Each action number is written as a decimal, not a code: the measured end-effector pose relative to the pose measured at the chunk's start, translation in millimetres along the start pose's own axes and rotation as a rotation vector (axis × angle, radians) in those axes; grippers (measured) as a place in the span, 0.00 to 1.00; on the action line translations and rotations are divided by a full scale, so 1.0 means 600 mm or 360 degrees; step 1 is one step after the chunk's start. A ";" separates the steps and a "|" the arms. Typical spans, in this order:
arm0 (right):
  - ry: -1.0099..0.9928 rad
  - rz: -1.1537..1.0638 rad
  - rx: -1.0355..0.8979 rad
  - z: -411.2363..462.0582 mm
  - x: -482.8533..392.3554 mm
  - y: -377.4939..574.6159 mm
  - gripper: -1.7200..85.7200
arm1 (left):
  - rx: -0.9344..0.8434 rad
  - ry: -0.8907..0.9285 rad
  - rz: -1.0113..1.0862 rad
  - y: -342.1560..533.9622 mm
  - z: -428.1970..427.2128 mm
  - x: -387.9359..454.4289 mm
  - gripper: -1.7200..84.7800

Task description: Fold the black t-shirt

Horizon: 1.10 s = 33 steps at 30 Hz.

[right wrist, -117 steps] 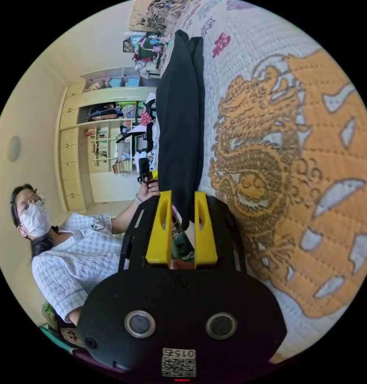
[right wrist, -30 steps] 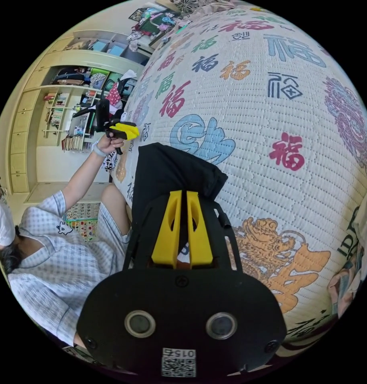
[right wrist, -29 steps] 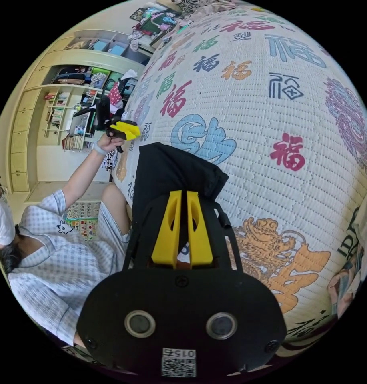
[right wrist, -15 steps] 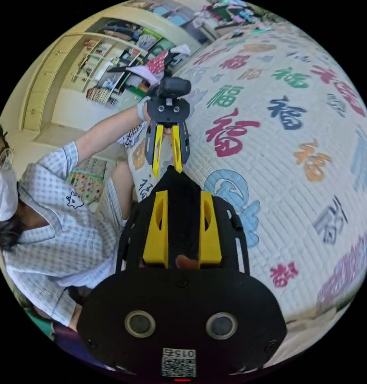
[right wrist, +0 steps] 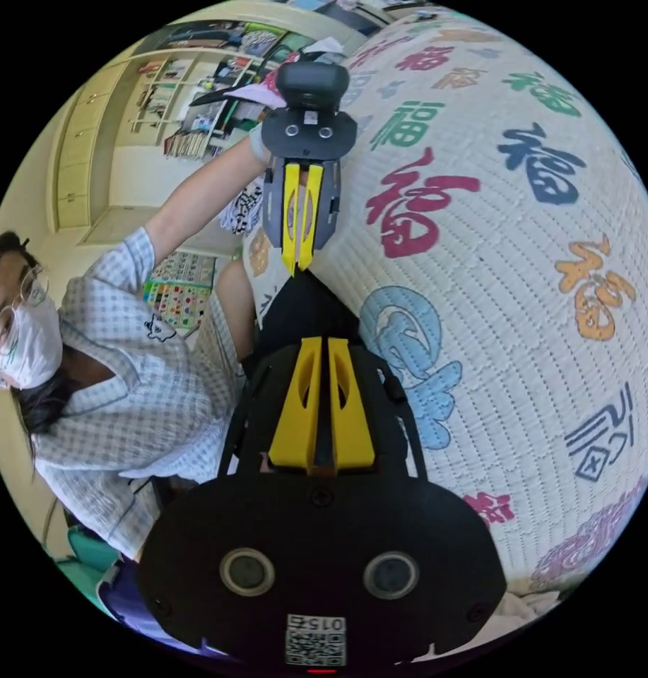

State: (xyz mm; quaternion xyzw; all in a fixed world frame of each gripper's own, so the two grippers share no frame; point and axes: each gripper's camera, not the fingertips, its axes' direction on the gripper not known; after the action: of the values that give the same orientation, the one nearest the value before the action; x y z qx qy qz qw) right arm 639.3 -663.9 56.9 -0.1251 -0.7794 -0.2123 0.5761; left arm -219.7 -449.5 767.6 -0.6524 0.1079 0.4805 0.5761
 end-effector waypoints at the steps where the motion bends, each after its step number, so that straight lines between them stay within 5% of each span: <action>1: 0.0001 0.0022 0.0015 -0.003 0.003 0.003 0.02 | -0.0014 -0.0022 -0.0071 0.005 0.000 -0.015 0.02; 8: 0.0155 0.0174 0.0210 -0.040 -0.011 0.068 0.07 | 0.0035 -0.0246 -0.0333 0.048 -0.007 -0.010 0.04; 13: 0.0431 0.0367 0.0477 -0.084 -0.040 0.186 0.15 | 0.0461 -0.0581 -0.0496 0.072 -0.001 0.076 0.16; 17: 0.0090 0.0504 0.0734 -0.076 -0.015 0.255 0.08 | 0.0892 -0.0654 -0.0809 0.121 0.031 0.074 0.15; 22: 0.0039 0.0602 0.1015 -0.101 -0.024 0.335 0.04 | 0.1325 -0.0620 -0.0939 0.174 0.057 0.086 0.06; 26: -0.0008 0.0594 0.1125 -0.127 -0.042 0.404 0.07 | 0.1437 -0.0706 -0.1063 0.211 0.056 0.124 0.11; 33: -0.0461 0.0434 0.1105 -0.095 -0.009 0.412 0.15 | 0.1637 -0.0302 -0.0955 0.227 0.082 0.104 0.16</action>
State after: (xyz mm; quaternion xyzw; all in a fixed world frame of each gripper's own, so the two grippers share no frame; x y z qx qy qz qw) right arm 798.0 -473.4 112.2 -0.0538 -0.8543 0.1618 0.4911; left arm -306.7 -424.2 638.8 -0.2464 0.0859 0.2392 0.9353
